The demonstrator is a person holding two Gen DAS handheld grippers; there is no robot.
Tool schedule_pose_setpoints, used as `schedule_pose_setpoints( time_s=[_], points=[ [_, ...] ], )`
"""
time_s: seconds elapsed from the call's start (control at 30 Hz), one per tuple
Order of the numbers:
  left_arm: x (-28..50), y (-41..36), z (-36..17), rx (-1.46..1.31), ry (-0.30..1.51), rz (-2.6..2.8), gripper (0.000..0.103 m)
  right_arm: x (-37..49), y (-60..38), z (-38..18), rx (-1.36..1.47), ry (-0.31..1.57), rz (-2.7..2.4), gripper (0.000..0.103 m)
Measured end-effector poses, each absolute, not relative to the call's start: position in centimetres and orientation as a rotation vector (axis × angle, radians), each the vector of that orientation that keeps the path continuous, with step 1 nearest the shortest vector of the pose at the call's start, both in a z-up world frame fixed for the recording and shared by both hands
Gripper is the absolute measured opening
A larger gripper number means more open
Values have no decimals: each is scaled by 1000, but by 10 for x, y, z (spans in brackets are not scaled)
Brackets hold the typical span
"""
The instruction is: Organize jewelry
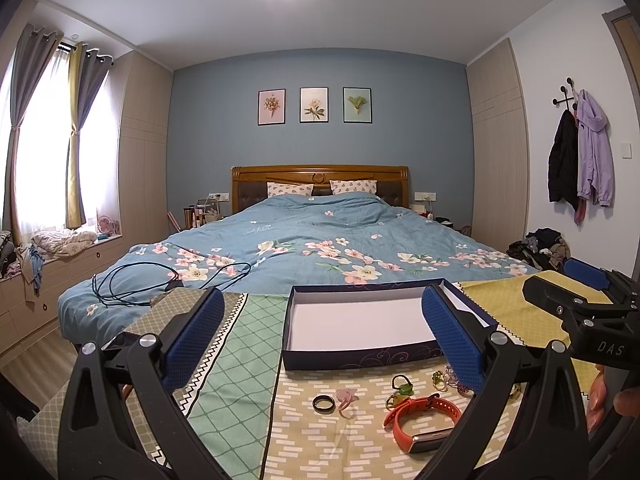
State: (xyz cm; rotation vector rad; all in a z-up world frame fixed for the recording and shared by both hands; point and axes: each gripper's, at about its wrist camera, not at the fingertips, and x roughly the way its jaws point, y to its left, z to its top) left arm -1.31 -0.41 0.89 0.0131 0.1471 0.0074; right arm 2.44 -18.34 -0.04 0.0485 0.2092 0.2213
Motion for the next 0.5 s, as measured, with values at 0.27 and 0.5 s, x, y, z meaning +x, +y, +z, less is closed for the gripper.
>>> schedule_pose_setpoints(
  time_s=[0.27, 0.5],
  points=[
    [-13, -4, 9, 14, 147, 7, 97, 24, -184, -1, 49, 214, 222, 96],
    [-15, -4, 8, 11, 148, 5, 97, 24, -184, -1, 53, 215, 222, 96]
  ],
)
